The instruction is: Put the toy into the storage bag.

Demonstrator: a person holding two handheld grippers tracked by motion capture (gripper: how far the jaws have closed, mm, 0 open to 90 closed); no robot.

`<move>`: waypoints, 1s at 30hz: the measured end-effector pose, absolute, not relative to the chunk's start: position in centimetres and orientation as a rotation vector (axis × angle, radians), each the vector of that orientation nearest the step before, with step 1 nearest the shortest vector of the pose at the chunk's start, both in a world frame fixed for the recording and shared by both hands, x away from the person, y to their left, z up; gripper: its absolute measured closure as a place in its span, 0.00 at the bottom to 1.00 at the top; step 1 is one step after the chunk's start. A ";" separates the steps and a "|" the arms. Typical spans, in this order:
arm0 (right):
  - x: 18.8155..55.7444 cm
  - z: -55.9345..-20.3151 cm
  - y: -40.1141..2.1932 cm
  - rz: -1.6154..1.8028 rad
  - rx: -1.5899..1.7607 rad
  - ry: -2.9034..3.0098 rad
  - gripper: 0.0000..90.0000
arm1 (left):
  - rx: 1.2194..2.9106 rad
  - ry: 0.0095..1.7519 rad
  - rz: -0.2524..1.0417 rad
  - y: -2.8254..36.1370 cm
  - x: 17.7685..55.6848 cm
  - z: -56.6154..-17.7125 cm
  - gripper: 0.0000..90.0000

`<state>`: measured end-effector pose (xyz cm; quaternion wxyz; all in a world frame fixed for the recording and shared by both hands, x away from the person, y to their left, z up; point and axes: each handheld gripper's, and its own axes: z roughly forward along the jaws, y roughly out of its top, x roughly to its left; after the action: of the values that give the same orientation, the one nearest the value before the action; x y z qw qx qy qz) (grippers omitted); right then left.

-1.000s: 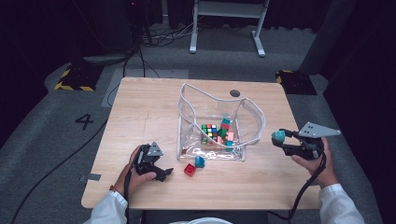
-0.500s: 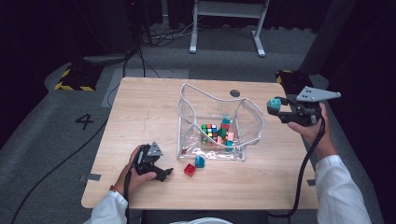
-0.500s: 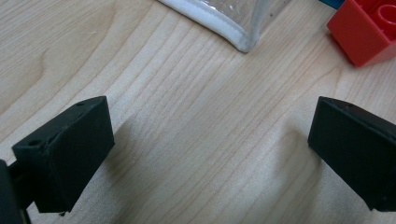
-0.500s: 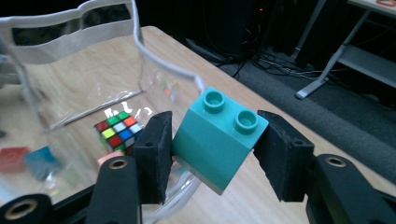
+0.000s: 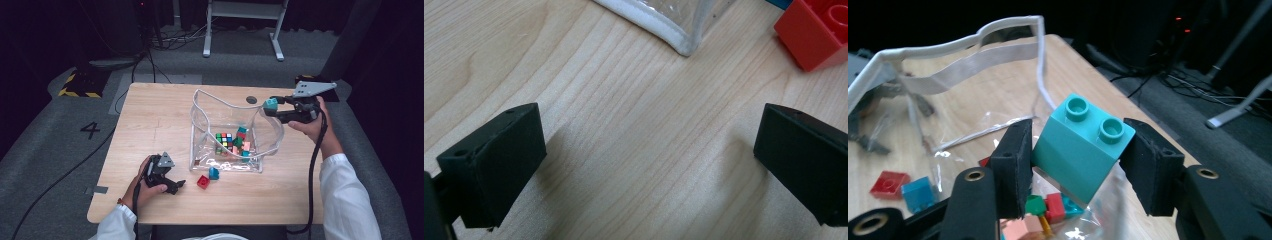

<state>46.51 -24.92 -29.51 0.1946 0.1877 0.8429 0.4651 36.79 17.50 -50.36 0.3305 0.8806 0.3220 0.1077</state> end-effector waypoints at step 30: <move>48.2 -33.6 -16.3 0.821 0.237 2.705 0.53 | 2.300 0.846 0.276 17.5 36.8 -50.4 0.00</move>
<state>48.23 -16.29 -33.57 0.1520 0.0826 0.9425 0.2861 36.76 17.47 -50.38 0.3313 0.8800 0.3235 0.1056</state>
